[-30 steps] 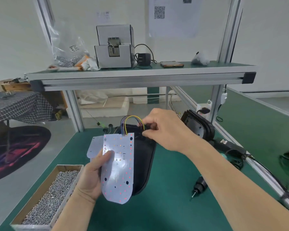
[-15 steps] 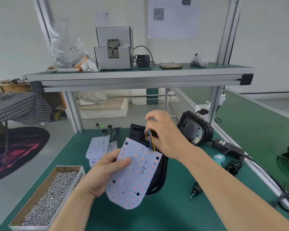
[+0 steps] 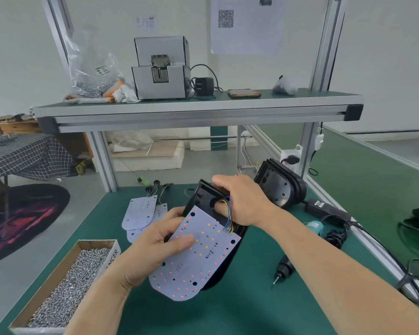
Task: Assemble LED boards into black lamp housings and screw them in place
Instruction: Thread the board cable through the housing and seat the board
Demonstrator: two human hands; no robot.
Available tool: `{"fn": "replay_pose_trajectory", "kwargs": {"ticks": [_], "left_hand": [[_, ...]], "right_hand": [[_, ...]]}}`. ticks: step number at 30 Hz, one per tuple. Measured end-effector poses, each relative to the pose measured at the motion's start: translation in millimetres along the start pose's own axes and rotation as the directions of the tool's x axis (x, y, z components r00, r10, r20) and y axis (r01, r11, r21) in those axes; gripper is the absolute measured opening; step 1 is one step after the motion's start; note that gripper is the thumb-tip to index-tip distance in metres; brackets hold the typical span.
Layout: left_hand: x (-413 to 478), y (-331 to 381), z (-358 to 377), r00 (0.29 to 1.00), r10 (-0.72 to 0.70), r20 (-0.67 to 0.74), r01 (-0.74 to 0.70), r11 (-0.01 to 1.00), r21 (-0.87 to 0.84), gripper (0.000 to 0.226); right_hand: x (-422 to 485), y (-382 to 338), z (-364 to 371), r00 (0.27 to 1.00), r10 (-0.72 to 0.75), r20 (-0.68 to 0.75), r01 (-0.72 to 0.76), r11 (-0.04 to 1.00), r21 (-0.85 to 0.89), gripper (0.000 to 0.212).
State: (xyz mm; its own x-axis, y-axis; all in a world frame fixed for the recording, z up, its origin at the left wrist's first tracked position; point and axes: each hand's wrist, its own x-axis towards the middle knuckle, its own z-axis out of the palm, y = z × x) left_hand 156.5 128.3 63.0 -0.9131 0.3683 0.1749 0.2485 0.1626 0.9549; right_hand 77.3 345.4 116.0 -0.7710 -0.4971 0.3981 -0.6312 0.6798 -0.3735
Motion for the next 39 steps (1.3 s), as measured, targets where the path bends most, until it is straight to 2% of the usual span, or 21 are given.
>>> {"fn": "replay_pose_trajectory", "kwargs": {"ticks": [3, 7, 12, 16, 19, 24, 27, 31, 33, 35, 37, 38, 39], "left_hand": [[1, 2, -2, 1.000, 0.007, 0.007, -0.008, 0.999, 0.053, 0.029], [1, 4, -3, 1.000, -0.013, 0.015, 0.011, 0.997, 0.079, 0.027], [-1, 3, -2, 0.999, -0.032, 0.024, 0.030, 0.997, 0.078, 0.026], [-1, 4, 3, 0.999, -0.020, 0.037, 0.016, 0.994, 0.112, 0.028], [-1, 7, 3, 0.999, -0.026, 0.041, 0.020, 0.991, 0.134, 0.032], [-4, 5, 6, 0.998, -0.044, 0.046, 0.038, 0.990, 0.134, 0.034], [-3, 6, 8, 0.998, -0.027, 0.062, 0.016, 0.986, 0.168, 0.035], [1, 12, 8, 0.996, -0.025, 0.090, 0.003, 0.972, 0.233, 0.031], [2, 12, 7, 0.997, -0.041, 0.068, 0.024, 0.975, 0.221, 0.032], [0, 9, 2, 0.998, -0.062, 0.033, 0.056, 0.983, 0.174, 0.036], [-4, 4, -3, 0.994, -0.094, -0.049, 0.097, 0.993, 0.063, 0.041], [-7, 1, -5, 0.989, -0.113, -0.099, 0.113, 0.994, -0.004, 0.043], [-8, -1, -6, 0.981, -0.131, -0.142, 0.123, 0.991, -0.058, 0.045]], "right_hand": [[-3, 4, 3, 1.000, -0.005, -0.024, 0.006, 0.998, 0.065, 0.026], [-8, 8, 6, 0.999, -0.041, 0.021, 0.038, 0.989, 0.146, 0.028], [-17, 12, 5, 0.996, 0.034, 0.088, -0.060, 0.950, 0.307, 0.031], [-18, 11, 10, 0.996, 0.076, 0.043, -0.086, 0.946, 0.314, 0.010], [-18, 12, 12, 0.997, 0.068, 0.022, -0.072, 0.966, 0.248, 0.006], [-18, 5, 12, 0.987, 0.136, 0.089, -0.147, 0.981, 0.128, 0.028], [-18, 5, 14, 0.987, 0.136, 0.086, -0.144, 0.985, 0.099, 0.019], [-19, 9, 19, 0.980, 0.164, 0.111, -0.160, 0.986, -0.037, 0.025], [-21, 10, 16, 0.986, 0.105, 0.133, -0.115, 0.991, 0.068, 0.020], [-23, 10, 4, 0.971, 0.021, 0.240, -0.085, 0.962, 0.258, 0.038], [-26, 13, -12, 0.914, -0.053, 0.402, -0.147, 0.881, 0.450, 0.049], [-28, 14, -17, 0.898, -0.055, 0.437, -0.202, 0.830, 0.520, 0.051], [-31, 15, -19, 0.916, -0.030, 0.401, -0.214, 0.807, 0.550, 0.047]]}}
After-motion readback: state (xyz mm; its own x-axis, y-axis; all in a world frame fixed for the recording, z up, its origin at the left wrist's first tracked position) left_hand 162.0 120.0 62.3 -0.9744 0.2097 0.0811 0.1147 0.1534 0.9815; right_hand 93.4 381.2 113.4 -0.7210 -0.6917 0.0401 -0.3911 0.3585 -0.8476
